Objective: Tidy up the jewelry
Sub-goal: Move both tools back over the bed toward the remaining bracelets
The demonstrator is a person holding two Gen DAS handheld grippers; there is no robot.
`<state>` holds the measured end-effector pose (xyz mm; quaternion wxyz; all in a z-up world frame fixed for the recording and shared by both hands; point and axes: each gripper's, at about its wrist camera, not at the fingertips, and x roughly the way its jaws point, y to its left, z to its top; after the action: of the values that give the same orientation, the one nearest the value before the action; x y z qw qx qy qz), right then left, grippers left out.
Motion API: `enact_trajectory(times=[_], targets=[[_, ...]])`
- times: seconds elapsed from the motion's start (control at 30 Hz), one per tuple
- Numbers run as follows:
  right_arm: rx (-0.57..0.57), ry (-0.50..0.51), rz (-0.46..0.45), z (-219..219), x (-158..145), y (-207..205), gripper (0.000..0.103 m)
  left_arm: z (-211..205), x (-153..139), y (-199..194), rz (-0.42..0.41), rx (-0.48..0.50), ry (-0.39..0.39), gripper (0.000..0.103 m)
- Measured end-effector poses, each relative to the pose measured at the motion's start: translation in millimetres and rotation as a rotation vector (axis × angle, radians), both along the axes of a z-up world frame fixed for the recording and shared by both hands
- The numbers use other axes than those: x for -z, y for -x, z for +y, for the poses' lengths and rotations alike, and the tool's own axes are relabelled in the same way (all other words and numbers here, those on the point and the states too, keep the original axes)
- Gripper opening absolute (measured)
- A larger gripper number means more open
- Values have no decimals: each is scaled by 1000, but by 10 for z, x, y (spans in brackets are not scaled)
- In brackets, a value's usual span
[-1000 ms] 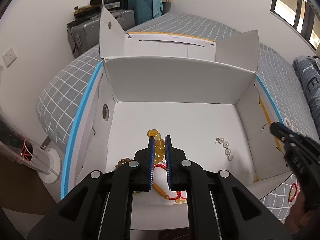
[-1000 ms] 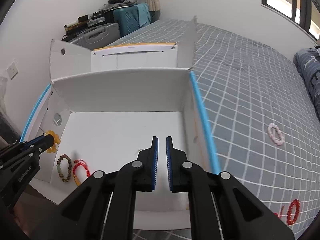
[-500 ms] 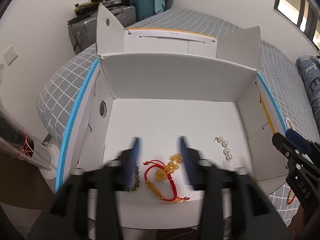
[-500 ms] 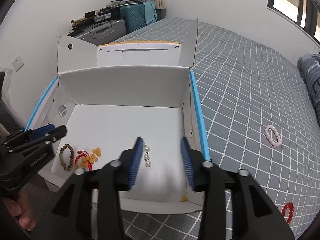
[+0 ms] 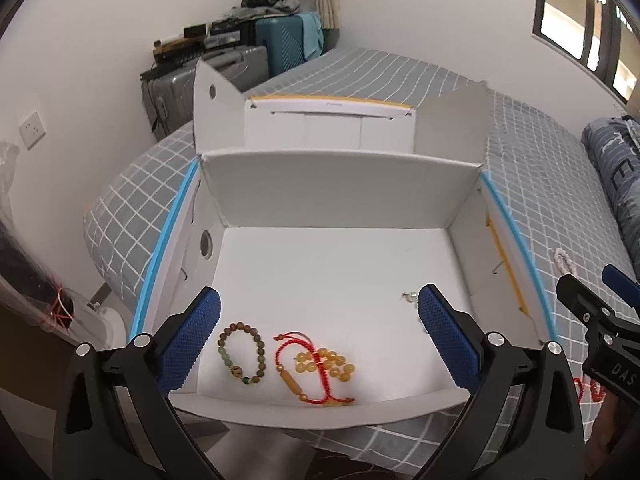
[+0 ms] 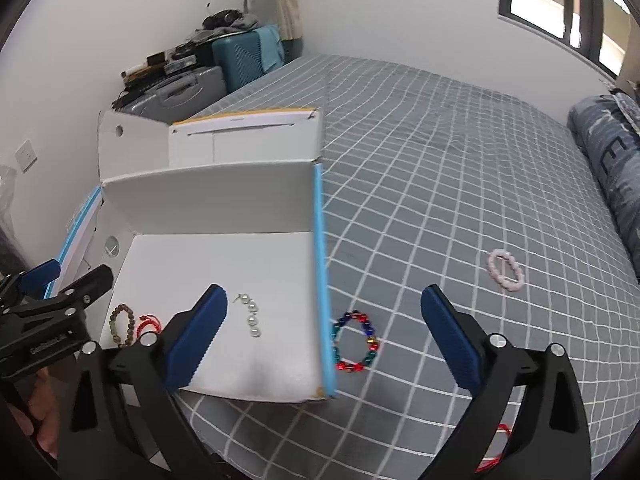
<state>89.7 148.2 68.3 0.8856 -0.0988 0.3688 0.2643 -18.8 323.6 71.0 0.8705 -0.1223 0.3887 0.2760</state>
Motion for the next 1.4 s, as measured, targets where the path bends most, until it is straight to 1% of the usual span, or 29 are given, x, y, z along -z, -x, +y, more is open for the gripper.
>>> enact_trajectory(times=[0.2, 0.5, 0.73, 0.83, 0.93, 1.03, 1.1, 1.23, 1.4], targets=[[47, -3, -25, -393, -134, -38, 95, -325, -180, -90, -33, 56, -8, 97], [152, 1, -43, -1179, -298, -148, 95, -1048, -434, -362, -69, 174, -15, 97], [227, 14, -46, -1790, -320, -192, 95, -1599, -465, -605, -79, 263, -5, 97], [260, 31, -37, -2027, -249, -211, 95, -1885, -408, -747, -73, 312, 8, 97], [294, 47, -17, -2275, -135, -250, 95, -2104, -327, -896, -57, 350, 3, 97], [331, 55, 12, -2529, 20, -292, 95, -2362, -192, -1088, -37, 390, 14, 97], [352, 69, 33, -2682, 158, -326, 95, -2450, -103, -1180, -28, 402, 31, 97], [376, 88, 85, -2913, 448, -366, 95, -2660, 223, -1392, 16, 421, 49, 97], [385, 84, 157, -3079, 831, -394, 95, -2706, 642, -1592, 65, 397, 80, 97]])
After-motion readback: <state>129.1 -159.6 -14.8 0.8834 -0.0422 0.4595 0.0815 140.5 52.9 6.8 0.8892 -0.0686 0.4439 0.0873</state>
